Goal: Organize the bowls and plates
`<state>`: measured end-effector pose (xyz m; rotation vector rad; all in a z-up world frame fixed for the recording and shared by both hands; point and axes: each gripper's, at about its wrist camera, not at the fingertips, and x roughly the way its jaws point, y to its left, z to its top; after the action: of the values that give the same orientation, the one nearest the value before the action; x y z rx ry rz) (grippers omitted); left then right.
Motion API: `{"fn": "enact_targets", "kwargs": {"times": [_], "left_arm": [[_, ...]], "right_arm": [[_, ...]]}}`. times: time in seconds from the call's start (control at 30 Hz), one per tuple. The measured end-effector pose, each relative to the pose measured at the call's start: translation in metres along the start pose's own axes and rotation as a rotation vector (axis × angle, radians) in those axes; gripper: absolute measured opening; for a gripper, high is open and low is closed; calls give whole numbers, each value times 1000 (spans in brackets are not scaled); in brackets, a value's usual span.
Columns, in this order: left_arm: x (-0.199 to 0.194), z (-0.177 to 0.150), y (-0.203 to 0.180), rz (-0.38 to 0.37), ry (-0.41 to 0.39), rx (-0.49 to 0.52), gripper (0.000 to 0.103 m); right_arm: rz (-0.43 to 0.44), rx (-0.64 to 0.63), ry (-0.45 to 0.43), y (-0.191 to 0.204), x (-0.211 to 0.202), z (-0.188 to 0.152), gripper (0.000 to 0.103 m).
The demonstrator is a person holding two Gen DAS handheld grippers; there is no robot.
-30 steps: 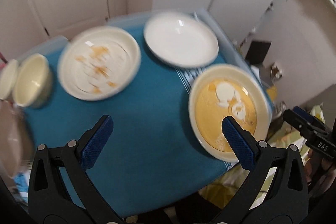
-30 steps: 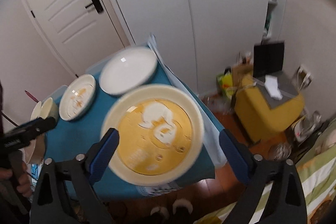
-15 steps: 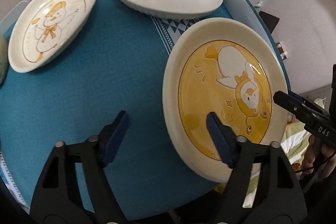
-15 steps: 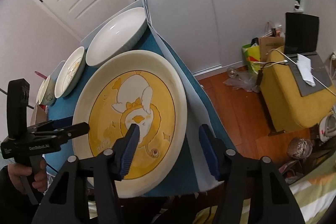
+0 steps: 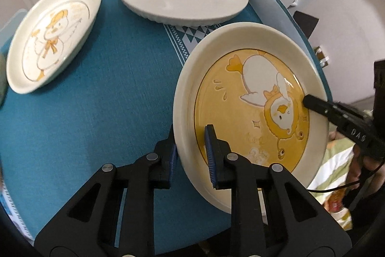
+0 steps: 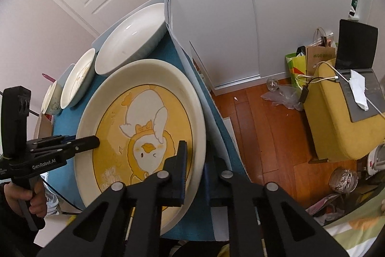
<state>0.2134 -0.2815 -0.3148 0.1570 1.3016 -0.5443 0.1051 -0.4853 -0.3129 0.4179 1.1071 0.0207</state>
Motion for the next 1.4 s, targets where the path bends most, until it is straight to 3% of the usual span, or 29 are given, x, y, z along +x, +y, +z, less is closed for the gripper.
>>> {"fn": "enact_targets", "kwargs": {"times": [0.3,0.73,1.03,1.23,1.4], "left_arm": [[-14,0,2,14,-34,4,19],[-65,-18,35,20,-152,-106,19],[-128,-52,100,87,-227,-210,19],[-142,-91,164,135,-211,-282,19],[-132,-116,212,164,-178,-322,19]], "right_arm": [[-16,-42,-4,8,-3,1,11],[14,-171,-63,56,-21,18,11],[89,-316,-87,145,-26,27,11],[143,-371,-27,204,5,14,11],[169,-404,37,248,48,1,11]]}}
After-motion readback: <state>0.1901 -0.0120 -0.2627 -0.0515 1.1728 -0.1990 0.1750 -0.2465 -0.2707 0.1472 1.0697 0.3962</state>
